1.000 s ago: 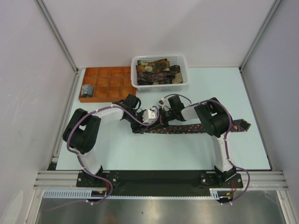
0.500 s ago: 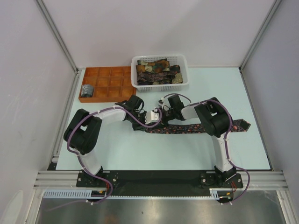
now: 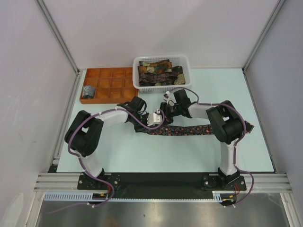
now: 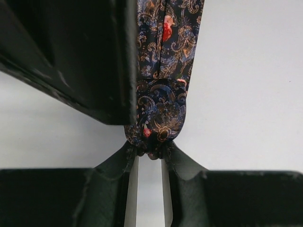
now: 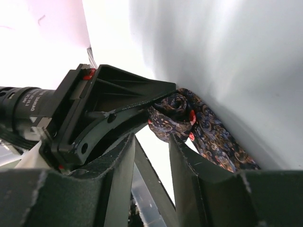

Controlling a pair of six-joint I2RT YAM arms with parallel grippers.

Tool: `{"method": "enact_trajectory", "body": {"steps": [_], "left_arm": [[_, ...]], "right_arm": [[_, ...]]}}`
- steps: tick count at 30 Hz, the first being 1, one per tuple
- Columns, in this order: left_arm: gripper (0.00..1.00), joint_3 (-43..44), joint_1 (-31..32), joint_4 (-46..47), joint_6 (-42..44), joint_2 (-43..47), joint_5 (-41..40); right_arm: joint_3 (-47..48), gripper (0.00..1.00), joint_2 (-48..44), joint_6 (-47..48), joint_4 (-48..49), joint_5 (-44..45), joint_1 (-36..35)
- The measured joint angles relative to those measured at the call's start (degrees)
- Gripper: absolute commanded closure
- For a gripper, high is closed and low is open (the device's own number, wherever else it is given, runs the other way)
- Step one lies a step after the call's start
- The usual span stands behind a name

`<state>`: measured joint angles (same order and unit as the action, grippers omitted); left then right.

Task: Roll the ties
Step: Roll the tie at the center of the board.

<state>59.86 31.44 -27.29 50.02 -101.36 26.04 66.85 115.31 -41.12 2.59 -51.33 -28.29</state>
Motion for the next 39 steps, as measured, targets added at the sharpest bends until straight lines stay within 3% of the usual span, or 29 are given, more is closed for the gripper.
{"method": "enact_trajectory", "body": {"steps": [10,18,21,27,32,33,35,39], "left_arm": [[0.84,0.59,0.04,-1.38,-0.04,0.0,-0.48],[0.83,0.59,0.04,-1.66,-0.15,0.0,-0.94],[0.8,0.59,0.04,-1.64,-0.35,0.0,-0.98],[0.45,0.59,0.0,-1.68,-0.66,0.0,-1.03],[0.23,0.59,-0.92,-2.03,-1.55,0.81,0.17],[0.13,0.59,-1.27,-1.95,-2.16,1.49,0.76],[0.01,0.57,-2.12,-1.42,-3.39,3.78,1.9],[0.0,-0.66,-3.02,0.7,-5.2,10.01,3.43]], "right_arm": [[0.02,0.62,4.87,-3.61,2.51,0.44,-2.97],[1.31,0.98,6.05,-4.76,3.5,-0.68,-3.48],[1.38,1.0,6.08,-4.92,3.69,-1.03,-3.43],[1.36,1.0,6.08,-3.96,3.5,-1.29,-2.69],[0.94,1.0,6.08,-1.73,2.36,-1.55,-0.96],[0.7,1.0,6.08,-1.25,2.03,-1.68,-0.42],[0.04,1.0,6.08,-0.35,1.4,-1.81,0.48],[-0.9,1.0,6.08,1.29,0.04,-2.16,1.81]]}}
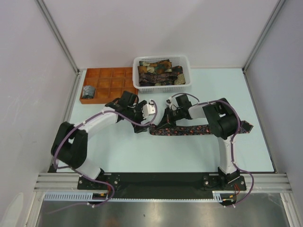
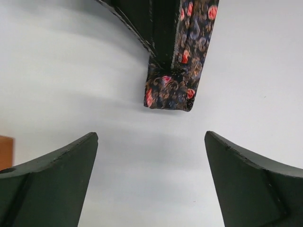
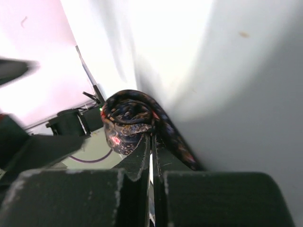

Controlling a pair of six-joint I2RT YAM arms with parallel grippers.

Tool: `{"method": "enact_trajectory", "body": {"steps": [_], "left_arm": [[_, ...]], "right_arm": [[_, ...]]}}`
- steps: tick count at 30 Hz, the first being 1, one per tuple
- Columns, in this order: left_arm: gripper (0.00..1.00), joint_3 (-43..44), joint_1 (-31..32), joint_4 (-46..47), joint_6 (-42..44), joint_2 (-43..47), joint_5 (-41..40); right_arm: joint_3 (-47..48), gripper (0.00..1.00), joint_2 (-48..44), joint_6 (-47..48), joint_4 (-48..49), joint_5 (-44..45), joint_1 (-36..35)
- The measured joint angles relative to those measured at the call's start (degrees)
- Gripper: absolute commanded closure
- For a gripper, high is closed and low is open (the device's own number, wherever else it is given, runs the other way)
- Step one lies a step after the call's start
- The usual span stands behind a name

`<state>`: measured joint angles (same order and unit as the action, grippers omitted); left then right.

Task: Roll the ties
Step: Roll the tie at the center of the board.

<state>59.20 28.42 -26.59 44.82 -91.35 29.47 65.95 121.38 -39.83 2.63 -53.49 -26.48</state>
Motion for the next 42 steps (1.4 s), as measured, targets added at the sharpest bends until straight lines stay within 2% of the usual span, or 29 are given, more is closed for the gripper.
{"method": "enact_trajectory", "body": {"steps": [6,9,12,14,18,26,33,40,41,42], "left_arm": [[0.0,-3.78,-0.7,5.31,-4.83,9.97,0.26],[0.0,-11.45,-2.19,15.78,-9.44,18.27,1.95],[0.0,-15.08,-2.69,19.96,-11.37,21.73,4.2],[0.01,-12.52,-2.67,17.81,-9.97,18.62,6.27],[0.0,-3.72,-2.47,10.86,-5.05,6.43,8.98],[0.01,0.15,2.14,3.19,3.54,-5.55,6.54],[0.11,4.33,4.26,0.0,6.49,-8.98,3.82],[0.14,6.82,6.54,-1.4,6.97,-11.89,1.14],[0.17,6.95,6.91,-1.55,6.99,-12.28,0.7],[0.23,6.99,7.21,-1.73,7.13,-12.61,0.39]], "right_arm": [[-0.61,1.0,0.0,2.89,-2.54,0.02,0.96],[-0.63,1.0,-0.11,4.17,-3.3,0.0,1.05],[-0.63,1.0,-0.22,5.31,-3.82,-0.04,1.05],[-0.63,1.0,-0.22,5.88,-4.04,-0.17,1.05],[-0.61,1.0,-0.22,7.1,-4.68,-0.59,1.05],[-0.59,1.0,-0.22,9.53,-7.02,-1.46,1.6],[-0.35,1.0,-0.2,10.14,-8.0,-1.64,1.75],[-0.35,1.0,-0.09,9.18,-7.45,-1.86,1.86],[-0.35,1.0,-0.09,8.85,-7.32,-1.86,1.86],[-0.37,1.0,-0.09,8.55,-7.06,-1.81,1.86]]}}
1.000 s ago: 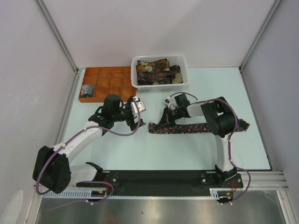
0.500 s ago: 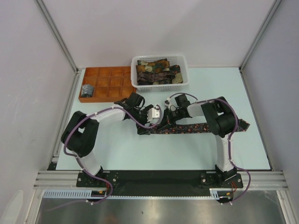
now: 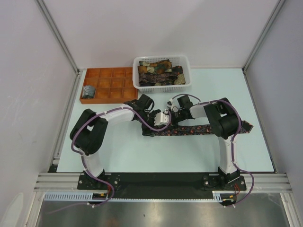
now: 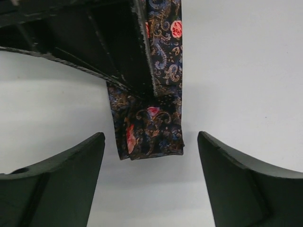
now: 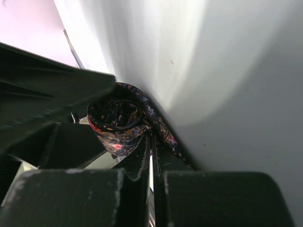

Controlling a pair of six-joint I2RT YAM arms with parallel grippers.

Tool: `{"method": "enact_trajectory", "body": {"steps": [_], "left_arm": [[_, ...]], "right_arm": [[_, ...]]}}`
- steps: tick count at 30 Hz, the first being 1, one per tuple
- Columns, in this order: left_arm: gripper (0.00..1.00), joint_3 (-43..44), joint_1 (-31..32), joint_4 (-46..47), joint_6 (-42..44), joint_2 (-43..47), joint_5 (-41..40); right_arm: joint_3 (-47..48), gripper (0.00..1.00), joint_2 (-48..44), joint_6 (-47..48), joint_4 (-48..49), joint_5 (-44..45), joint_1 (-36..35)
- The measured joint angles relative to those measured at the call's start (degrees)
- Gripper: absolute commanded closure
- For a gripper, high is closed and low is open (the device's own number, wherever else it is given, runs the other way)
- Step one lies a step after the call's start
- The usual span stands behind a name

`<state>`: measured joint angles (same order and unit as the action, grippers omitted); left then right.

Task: Roll the ties
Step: Roll the tie at the center of the board.

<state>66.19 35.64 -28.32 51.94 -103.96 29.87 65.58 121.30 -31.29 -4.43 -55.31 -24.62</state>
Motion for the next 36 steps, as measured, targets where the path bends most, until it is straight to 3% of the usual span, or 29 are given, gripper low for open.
{"method": "enact_trajectory", "body": {"steps": [3,8,9,19,26,36], "left_arm": [[0.42,0.48,0.52,-1.22,0.09,-0.85,-1.11],[0.54,1.05,0.61,-2.29,0.26,-1.68,-2.45],[0.58,1.05,0.61,-2.43,0.59,-1.68,-2.69],[0.69,-0.68,0.61,-2.78,3.72,-0.61,-2.99],[0.71,-0.96,0.61,-3.1,5.18,-0.39,-2.62],[0.74,-0.96,0.46,-3.45,5.55,-0.2,-2.12]], "right_arm": [[-0.09,1.0,0.0,-0.68,1.01,0.24,0.0],[-0.7,1.0,0.0,-2.29,3.69,0.37,-0.15],[-0.74,0.96,0.0,-2.64,4.11,0.37,-0.31],[-1.22,0.7,-4.17,-0.94,0.61,-1.46,0.87],[2.23,0.69,-8.13,3.26,-2.45,-1.01,3.28],[9.88,0.74,-0.17,10.67,-10.38,6.64,1.18]]}}
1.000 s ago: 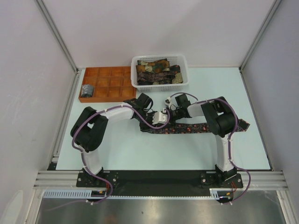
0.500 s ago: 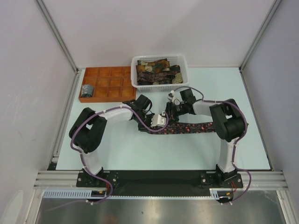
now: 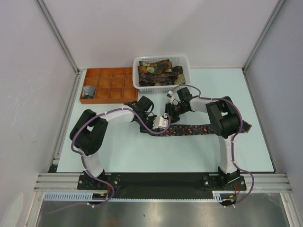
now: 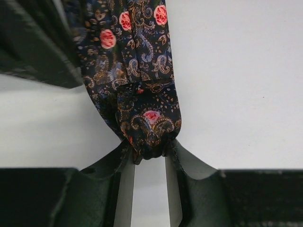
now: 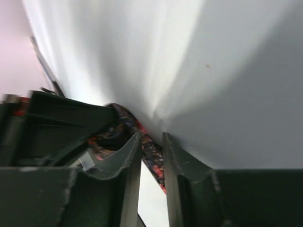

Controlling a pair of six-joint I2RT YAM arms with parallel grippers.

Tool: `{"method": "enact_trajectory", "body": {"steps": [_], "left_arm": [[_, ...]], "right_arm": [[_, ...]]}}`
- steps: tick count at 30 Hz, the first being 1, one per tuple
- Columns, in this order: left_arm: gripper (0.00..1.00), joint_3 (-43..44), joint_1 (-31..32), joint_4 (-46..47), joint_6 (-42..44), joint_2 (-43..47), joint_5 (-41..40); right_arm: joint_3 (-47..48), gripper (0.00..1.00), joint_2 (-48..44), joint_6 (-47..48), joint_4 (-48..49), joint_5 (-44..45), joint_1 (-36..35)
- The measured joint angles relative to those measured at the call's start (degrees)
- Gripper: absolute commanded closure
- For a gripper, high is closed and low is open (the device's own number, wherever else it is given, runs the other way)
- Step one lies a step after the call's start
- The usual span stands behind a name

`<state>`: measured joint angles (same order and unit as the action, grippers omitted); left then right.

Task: Roll the ties
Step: Roll the tie at the center of the board.

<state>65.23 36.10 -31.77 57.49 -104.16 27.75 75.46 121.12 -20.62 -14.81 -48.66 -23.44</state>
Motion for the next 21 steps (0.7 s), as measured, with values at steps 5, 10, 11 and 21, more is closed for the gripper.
{"method": "enact_trajectory", "body": {"steps": [5,10,11,21], "left_arm": [[0.75,0.0,-0.37,-0.28,-1.01,0.13,1.09],[0.75,0.0,-0.74,-0.5,-3.5,0.28,2.49],[0.76,0.0,-0.76,-0.55,-3.74,0.28,2.6],[0.76,0.04,-0.79,-1.7,-4.48,0.28,2.58]], "right_arm": [[0.96,0.79,0.81,5.9,-6.56,0.42,-1.55],[1.05,0.77,0.44,10.69,-10.69,0.61,-1.77],[1.07,0.73,0.44,10.88,-10.91,0.59,-1.68],[-5.44,0.57,-6.6,4.7,-4.81,-3.39,3.06]]}}
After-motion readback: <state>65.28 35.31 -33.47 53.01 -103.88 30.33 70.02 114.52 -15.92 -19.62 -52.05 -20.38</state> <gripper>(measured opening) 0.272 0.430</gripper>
